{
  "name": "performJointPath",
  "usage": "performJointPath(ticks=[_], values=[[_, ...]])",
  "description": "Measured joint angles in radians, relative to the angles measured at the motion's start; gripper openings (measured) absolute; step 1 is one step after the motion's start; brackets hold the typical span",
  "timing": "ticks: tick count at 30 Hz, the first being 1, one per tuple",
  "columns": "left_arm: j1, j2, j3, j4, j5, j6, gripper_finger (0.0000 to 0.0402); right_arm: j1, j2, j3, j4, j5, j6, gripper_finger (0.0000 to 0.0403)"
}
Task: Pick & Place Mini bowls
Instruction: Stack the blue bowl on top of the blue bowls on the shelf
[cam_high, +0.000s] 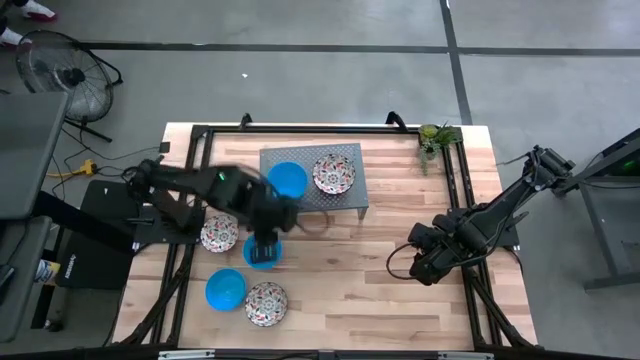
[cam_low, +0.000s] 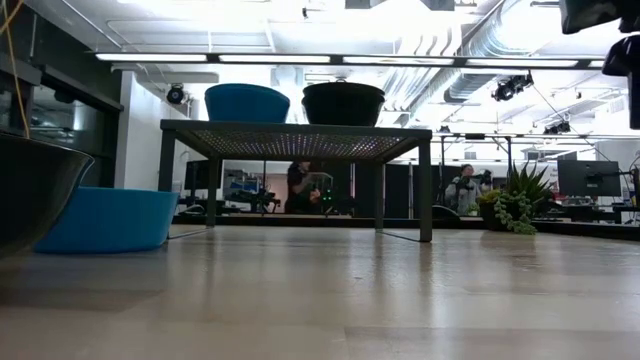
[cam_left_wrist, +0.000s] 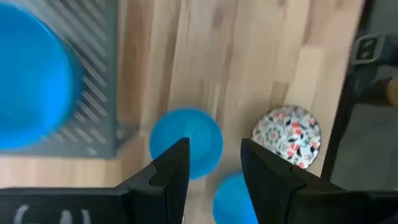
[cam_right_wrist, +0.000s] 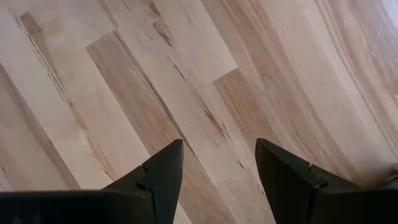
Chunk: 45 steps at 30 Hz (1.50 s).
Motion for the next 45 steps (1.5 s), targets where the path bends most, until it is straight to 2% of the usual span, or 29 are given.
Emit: performJointPath(ticks=[5,12,15,23,28,33,39,45], values=[[-0.087,-0.005,-0.142,0.059,-0.02,-0.177,0.014,0.0,0.0,0.0,0.0,-0.001,-0.03,0.0188],[-0.202,-0.093,-0.386,0.301,-0.031,-0.374,0.014,0.0,0.0,0.0,0.001,0.0,-0.048,0.0188],[-0.216,-0.109,-0.477,0.385,-0.042,-0.468,0.014,0.0,0.0,0.0,0.003,0.006,-0.048,0.0188],[-0.249,-0.146,-0.682,0.478,-0.015,-0.725,0.014,0.0,0.0,0.0,0.008,0.005,-0.048,0.0188],[-0.256,-0.156,-0.767,0.487,-0.023,-0.937,0.014,0.0,0.0,0.0,0.011,0.0,-0.031,0.0188],[-0.254,-0.162,-0.827,0.496,-0.033,-1.078,0.014,0.0,0.0,0.0,0.012,0.0,-0.033,0.0188],[-0.255,-0.162,-0.884,0.491,-0.031,-1.206,0.014,0.0,0.0,0.0,0.012,0.0,-0.039,0.0188],[-0.254,-0.162,-0.933,0.495,-0.03,-1.251,0.014,0.0,0.0,0.0,0.017,0.0,-0.055,0.0188]])
